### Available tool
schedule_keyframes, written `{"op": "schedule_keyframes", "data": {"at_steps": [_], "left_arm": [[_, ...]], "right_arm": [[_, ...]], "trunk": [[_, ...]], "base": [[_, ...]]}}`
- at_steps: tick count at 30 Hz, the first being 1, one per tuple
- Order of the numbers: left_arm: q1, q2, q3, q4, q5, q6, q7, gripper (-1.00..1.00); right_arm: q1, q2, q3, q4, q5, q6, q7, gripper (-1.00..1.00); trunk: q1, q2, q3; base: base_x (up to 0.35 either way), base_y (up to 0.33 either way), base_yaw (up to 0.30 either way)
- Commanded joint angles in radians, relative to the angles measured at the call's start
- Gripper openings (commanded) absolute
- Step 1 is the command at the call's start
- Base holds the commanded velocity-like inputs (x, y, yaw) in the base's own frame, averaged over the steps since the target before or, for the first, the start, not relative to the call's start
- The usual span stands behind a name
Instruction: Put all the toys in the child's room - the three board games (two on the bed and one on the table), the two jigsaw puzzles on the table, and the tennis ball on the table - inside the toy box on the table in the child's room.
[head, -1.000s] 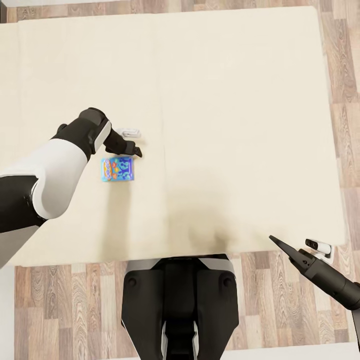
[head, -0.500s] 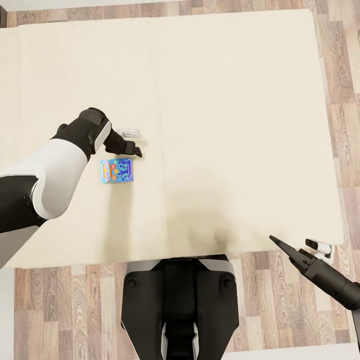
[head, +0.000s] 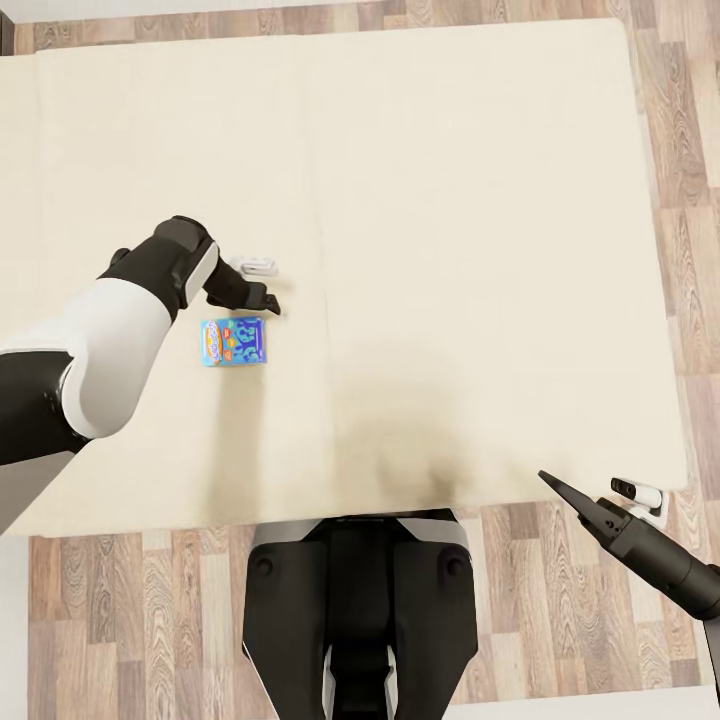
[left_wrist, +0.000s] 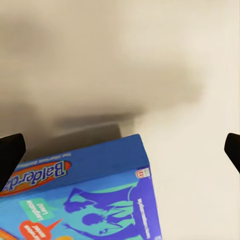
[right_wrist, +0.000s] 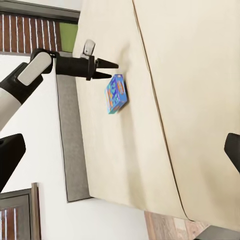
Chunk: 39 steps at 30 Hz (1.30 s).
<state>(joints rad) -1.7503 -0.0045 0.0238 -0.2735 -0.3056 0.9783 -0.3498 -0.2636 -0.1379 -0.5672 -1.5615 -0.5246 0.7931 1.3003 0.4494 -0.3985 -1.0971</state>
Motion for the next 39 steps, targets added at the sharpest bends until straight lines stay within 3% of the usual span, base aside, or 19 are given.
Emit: {"op": "schedule_keyframes", "data": {"at_steps": [1, 17, 39], "left_arm": [[0.000, 0.001, 0.003, -0.001, -0.010, 0.003, -0.008, 1.00], [0.035, 0.007, 0.005, -0.002, -0.005, -0.003, -0.008, 1.00], [0.037, 0.017, 0.006, -0.004, -0.002, -0.004, -0.009, 1.00]], "right_arm": [[0.000, 0.000, 0.000, 0.000, -0.003, 0.008, 0.001, 1.00], [0.000, 0.001, 0.000, 0.000, -0.003, 0.008, 0.001, 1.00], [0.000, 0.000, 0.000, 0.000, -0.003, 0.008, 0.001, 1.00]], "trunk": [[0.001, -0.002, -0.001], [0.001, -0.002, 0.000], [0.001, -0.002, 0.000]], "base": [[0.000, 0.000, 0.000], [0.000, 0.000, 0.022], [0.000, 0.000, 0.005]]}}
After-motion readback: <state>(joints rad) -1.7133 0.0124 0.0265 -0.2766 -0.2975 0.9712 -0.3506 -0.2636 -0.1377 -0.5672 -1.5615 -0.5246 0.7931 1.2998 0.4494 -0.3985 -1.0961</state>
